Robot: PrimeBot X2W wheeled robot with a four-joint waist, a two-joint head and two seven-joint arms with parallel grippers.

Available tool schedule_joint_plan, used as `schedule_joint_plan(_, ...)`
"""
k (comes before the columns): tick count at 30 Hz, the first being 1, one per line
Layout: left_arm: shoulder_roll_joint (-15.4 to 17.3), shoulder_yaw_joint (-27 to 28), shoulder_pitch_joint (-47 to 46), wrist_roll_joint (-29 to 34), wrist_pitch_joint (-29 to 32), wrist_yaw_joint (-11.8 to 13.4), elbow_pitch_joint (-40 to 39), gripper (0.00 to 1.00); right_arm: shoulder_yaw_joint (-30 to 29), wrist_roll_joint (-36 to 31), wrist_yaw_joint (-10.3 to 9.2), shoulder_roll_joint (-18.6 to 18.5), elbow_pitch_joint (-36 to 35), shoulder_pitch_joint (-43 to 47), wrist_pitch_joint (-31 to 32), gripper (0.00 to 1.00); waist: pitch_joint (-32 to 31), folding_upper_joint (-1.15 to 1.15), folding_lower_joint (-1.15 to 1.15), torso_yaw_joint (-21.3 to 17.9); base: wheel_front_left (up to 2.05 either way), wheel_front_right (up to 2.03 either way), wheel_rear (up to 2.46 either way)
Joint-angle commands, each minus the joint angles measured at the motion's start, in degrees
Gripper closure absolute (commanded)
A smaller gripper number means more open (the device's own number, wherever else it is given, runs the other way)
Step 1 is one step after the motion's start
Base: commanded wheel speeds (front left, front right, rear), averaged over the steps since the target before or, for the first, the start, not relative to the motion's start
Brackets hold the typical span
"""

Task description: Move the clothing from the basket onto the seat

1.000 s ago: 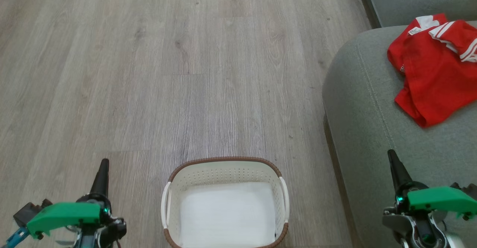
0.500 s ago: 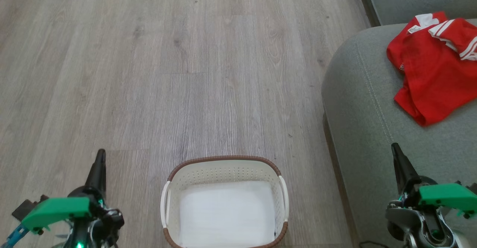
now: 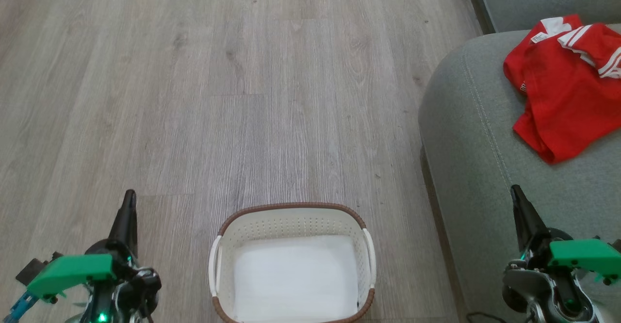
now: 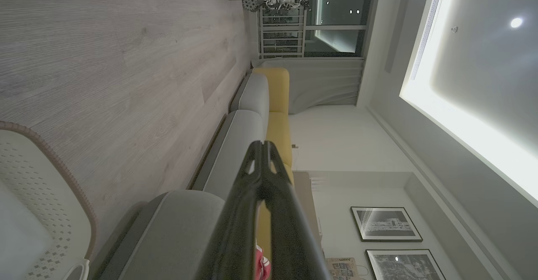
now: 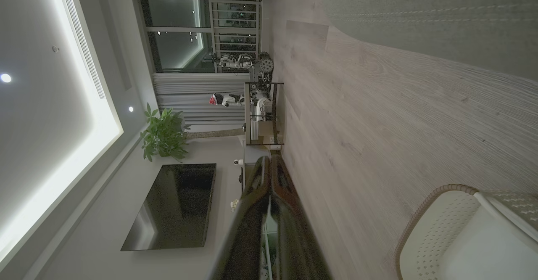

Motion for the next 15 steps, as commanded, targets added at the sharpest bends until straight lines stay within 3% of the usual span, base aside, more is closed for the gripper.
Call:
schedule_joint_plan(1, 0.44, 2.08, -2.82, -0.14, 0.44, -0.37, -1.55, 1.00, 0.97, 0.34, -0.01, -0.14, -2.26, -3.17, 0.33, 1.00, 0.00, 0.00, 0.00, 0.00, 0.00, 0.00, 0.00)
schedule_joint_plan(15, 0.42, 2.10, -2.82, -0.12, 0.46, -0.37, -1.56, 1.00, 0.97, 0.34, -0.01, -0.14, -2.26, -3.17, 0.33, 1.00, 0.00, 0.00, 0.00, 0.00, 0.00, 0.00, 0.00)
